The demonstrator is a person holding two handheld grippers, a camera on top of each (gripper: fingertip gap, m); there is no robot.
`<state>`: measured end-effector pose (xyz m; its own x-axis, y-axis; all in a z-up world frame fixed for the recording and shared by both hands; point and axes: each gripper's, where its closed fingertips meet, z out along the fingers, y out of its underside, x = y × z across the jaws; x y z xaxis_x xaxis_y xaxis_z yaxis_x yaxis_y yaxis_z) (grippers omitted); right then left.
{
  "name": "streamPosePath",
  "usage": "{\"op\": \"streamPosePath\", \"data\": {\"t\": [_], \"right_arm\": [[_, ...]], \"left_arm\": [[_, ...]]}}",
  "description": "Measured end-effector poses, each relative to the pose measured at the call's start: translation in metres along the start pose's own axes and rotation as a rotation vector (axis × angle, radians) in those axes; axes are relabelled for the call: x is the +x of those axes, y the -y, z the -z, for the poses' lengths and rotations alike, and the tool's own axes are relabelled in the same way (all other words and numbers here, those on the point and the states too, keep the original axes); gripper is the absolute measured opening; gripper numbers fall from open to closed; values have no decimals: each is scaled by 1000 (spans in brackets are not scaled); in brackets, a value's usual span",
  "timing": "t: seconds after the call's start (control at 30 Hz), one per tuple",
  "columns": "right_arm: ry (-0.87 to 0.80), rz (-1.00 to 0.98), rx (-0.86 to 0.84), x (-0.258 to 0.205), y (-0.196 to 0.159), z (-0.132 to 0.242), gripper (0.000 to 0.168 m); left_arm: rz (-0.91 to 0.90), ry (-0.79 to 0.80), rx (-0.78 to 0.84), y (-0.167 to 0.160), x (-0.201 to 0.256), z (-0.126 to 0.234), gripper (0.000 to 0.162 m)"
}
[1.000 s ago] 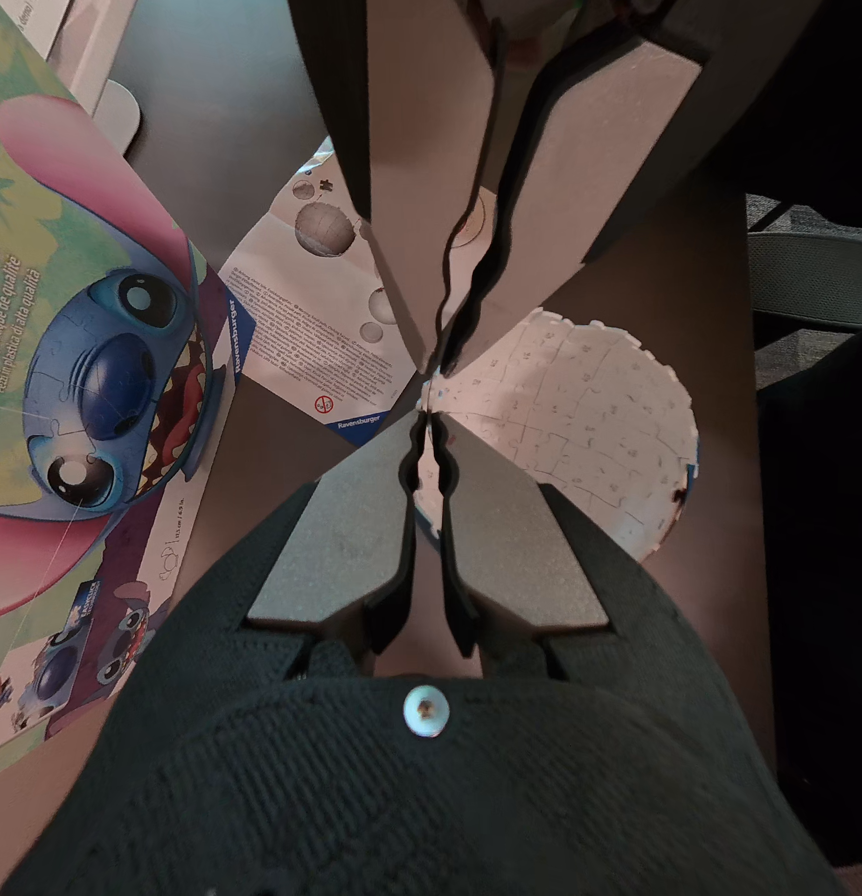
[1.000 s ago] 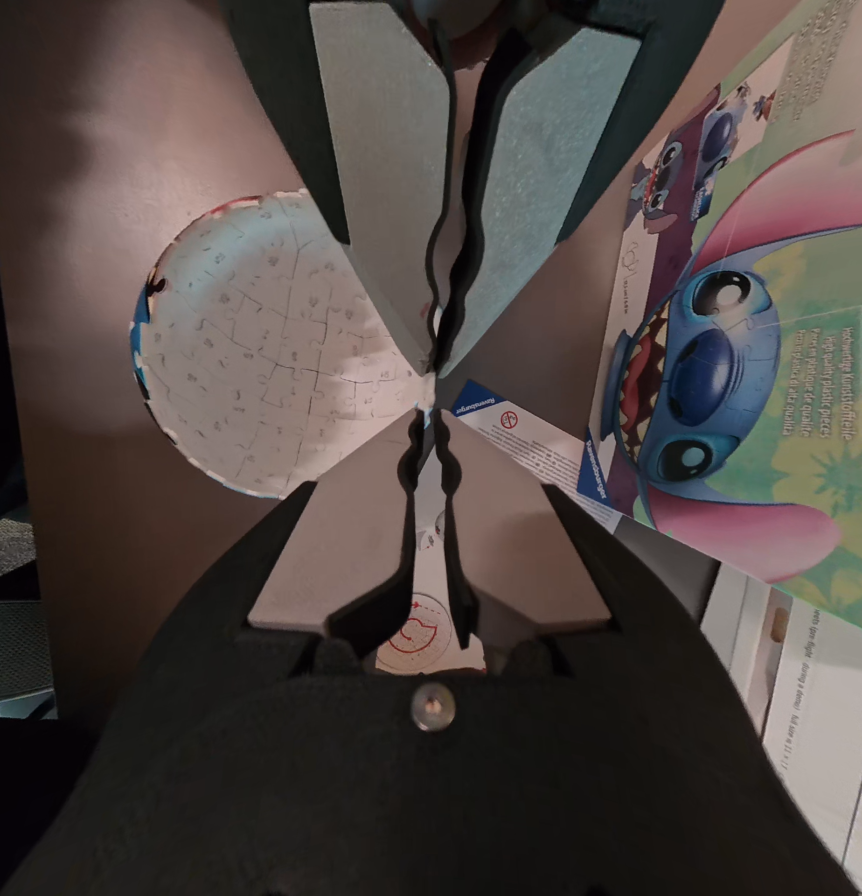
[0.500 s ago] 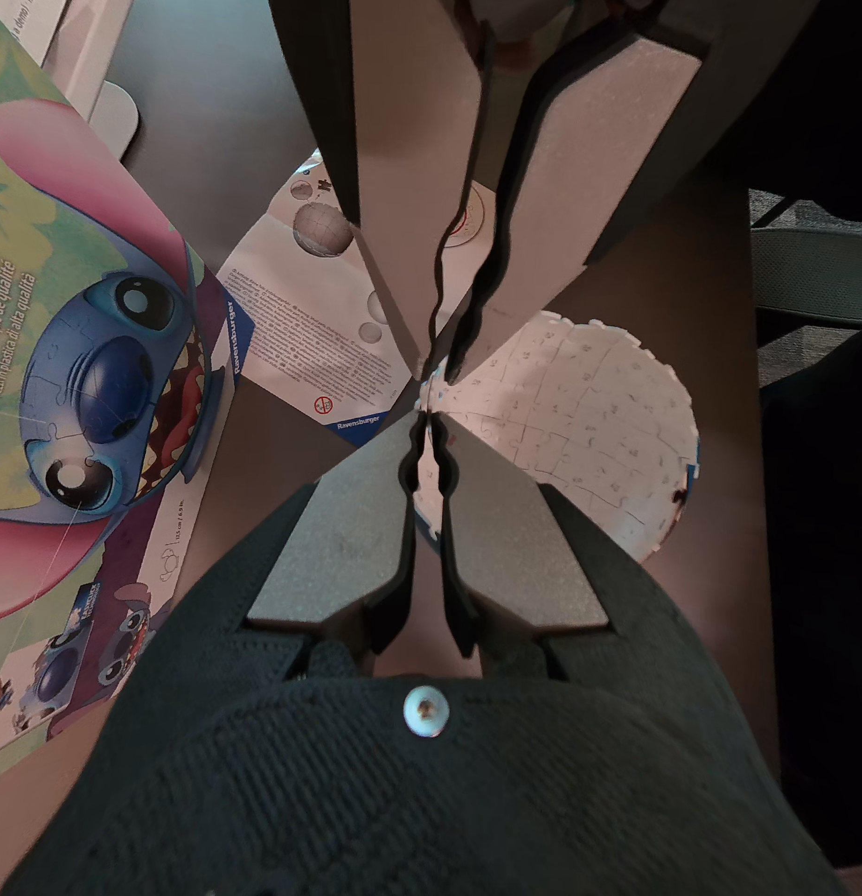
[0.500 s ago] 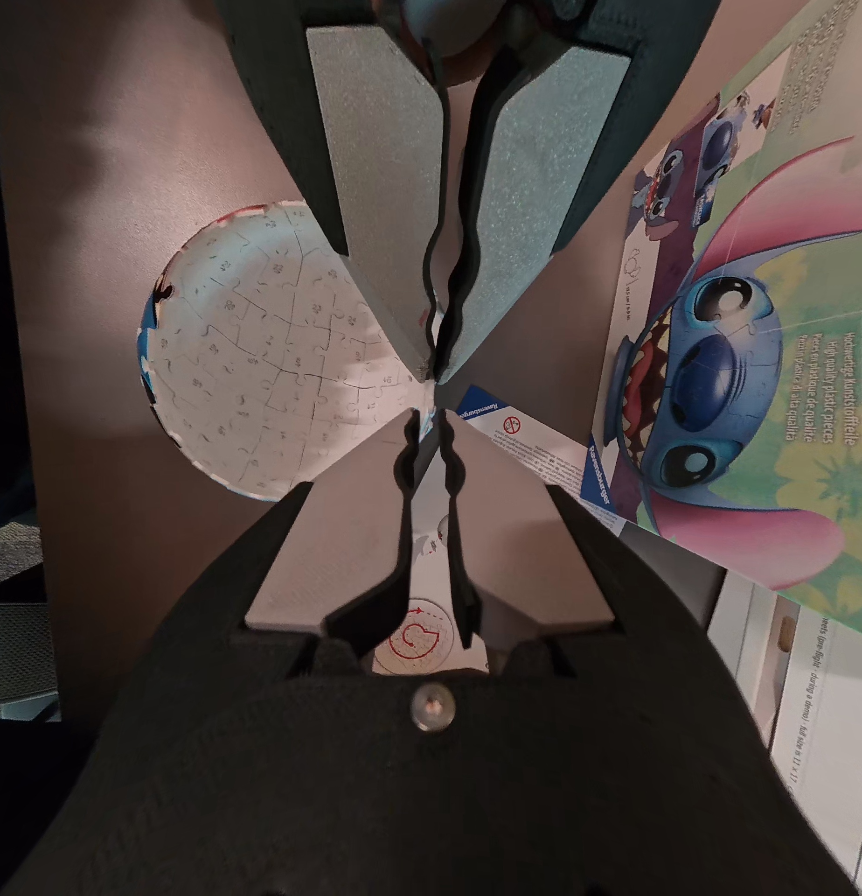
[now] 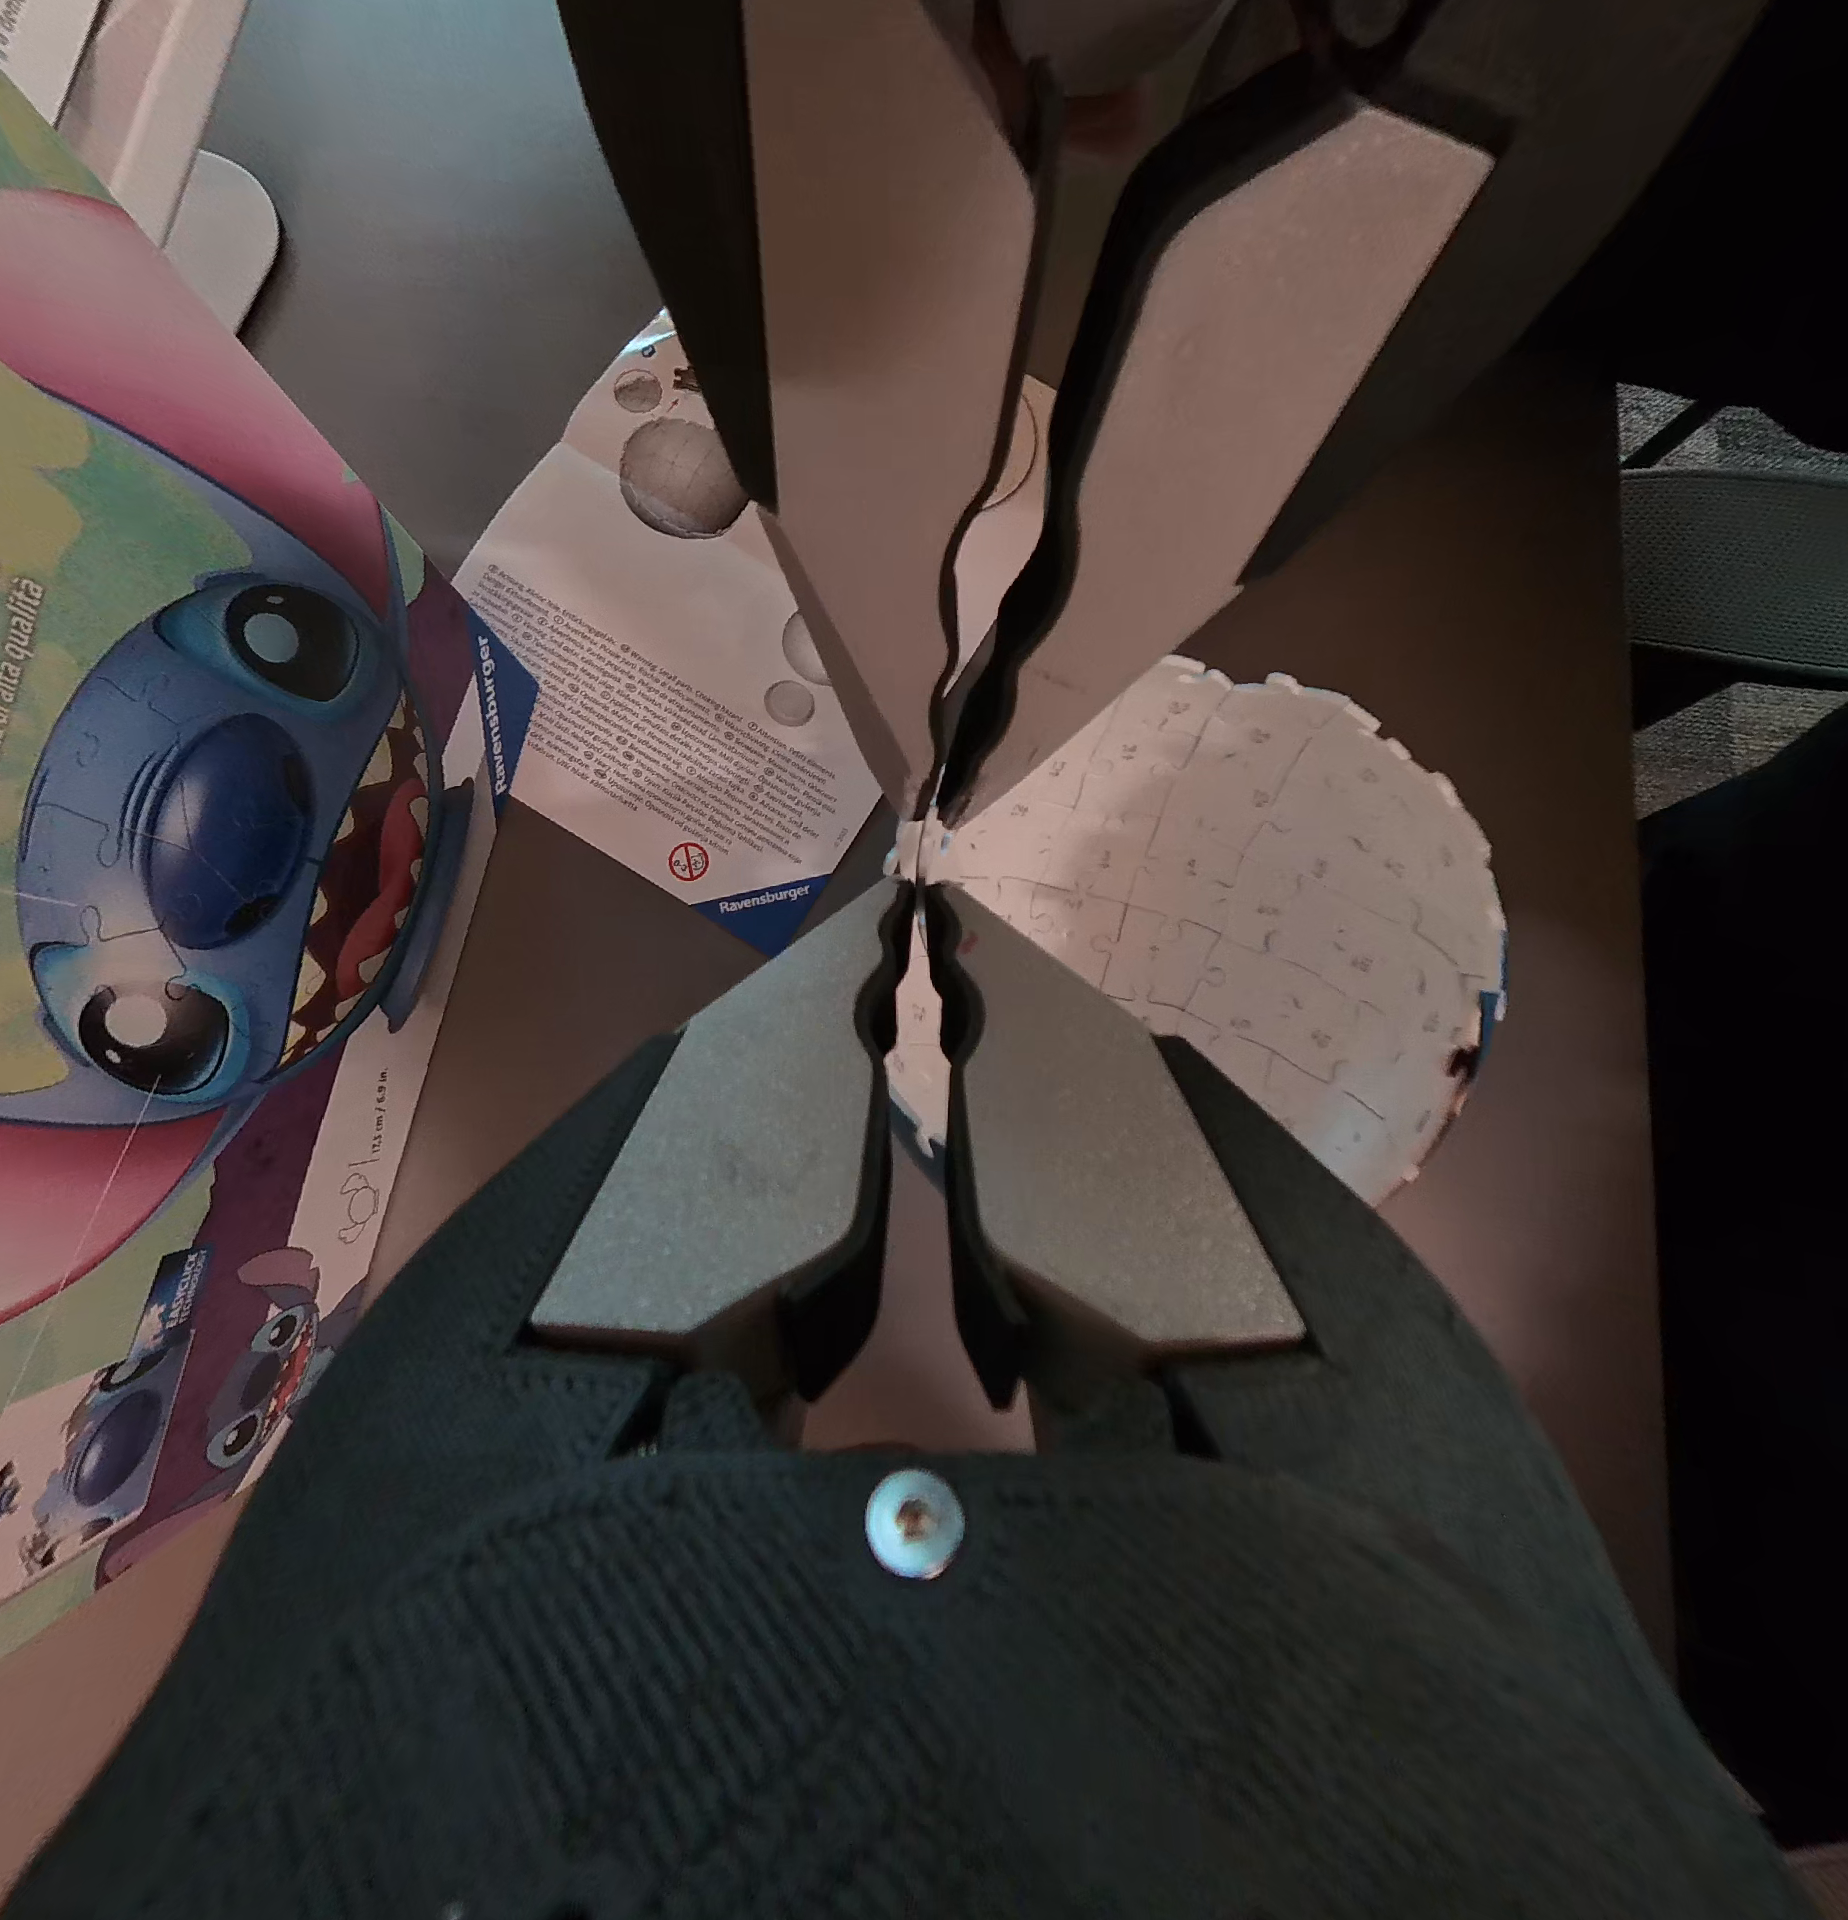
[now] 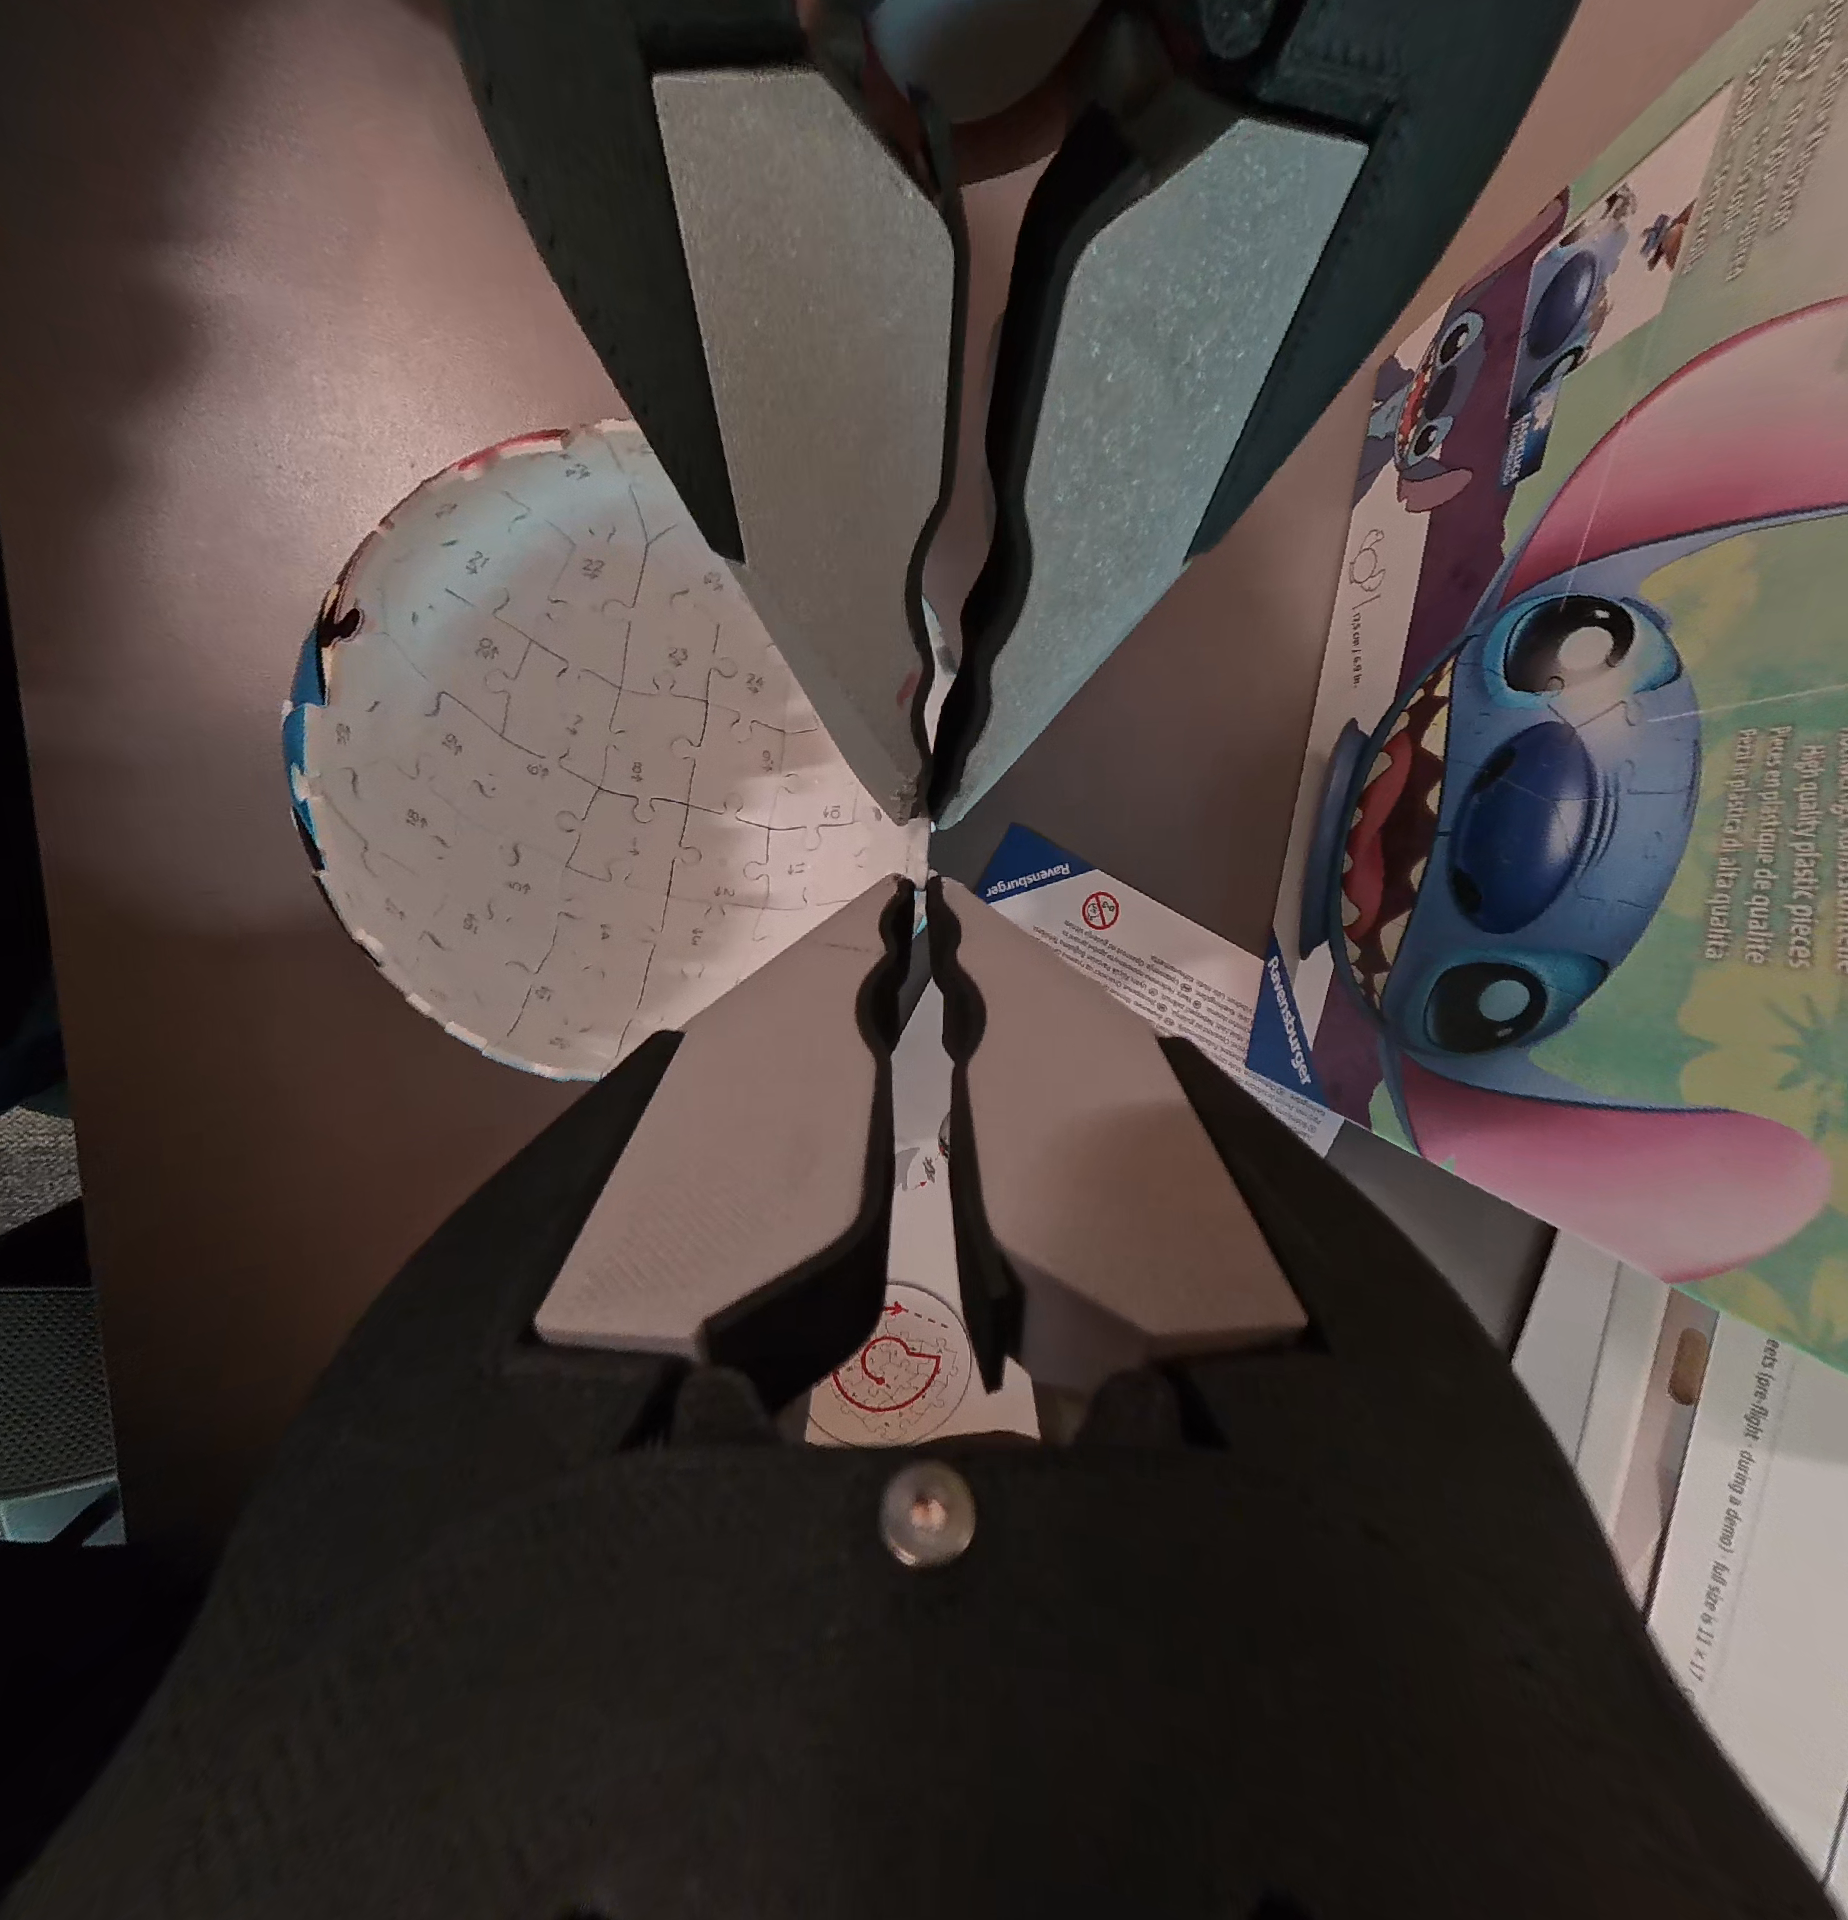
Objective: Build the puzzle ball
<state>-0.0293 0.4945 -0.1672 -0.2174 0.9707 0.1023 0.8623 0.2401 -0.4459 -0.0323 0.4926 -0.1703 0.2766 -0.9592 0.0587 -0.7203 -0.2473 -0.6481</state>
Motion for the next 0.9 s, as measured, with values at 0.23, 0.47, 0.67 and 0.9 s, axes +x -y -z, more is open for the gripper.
{"op": "streamPosePath", "data": {"t": [0.23,0.47,0.67,0.9], "right_arm": [[0,-5,16,0,2,3,0],[3,-10,19,0,2,2,0],[5,-8,15,0,2,2,0],[4,-14,16,0,3,0,0]], "left_arm": [[4,-4,10,1,0,2,0],[5,-3,5,1,0,1,0],[5,-7,3,0,0,1,0],[10,-13,-6,-2,0,0,2]]}}
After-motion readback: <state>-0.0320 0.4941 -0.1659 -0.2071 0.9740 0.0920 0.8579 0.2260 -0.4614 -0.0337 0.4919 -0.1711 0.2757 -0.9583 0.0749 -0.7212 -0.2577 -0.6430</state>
